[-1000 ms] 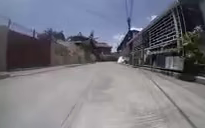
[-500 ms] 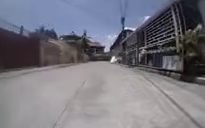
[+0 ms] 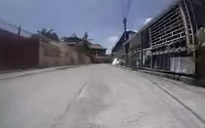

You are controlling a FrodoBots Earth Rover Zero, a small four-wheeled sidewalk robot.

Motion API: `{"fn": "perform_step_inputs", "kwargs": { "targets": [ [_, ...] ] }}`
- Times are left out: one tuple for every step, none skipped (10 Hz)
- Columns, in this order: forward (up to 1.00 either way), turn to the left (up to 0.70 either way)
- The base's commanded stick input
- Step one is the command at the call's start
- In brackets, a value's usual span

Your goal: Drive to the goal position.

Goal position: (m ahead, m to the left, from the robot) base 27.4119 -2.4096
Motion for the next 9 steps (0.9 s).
{"fn": "perform_step_inputs", "kwargs": {
  "targets": [
    [0.85,0.0],
    [0.68,0.0],
    [0.02,0.0],
    [0.0,0.0],
    [0.0,0.0],
    [0.0,0.0],
    [0.0,0.0],
    [0.0,0.0],
    [0.0,0.0]
  ]
}}
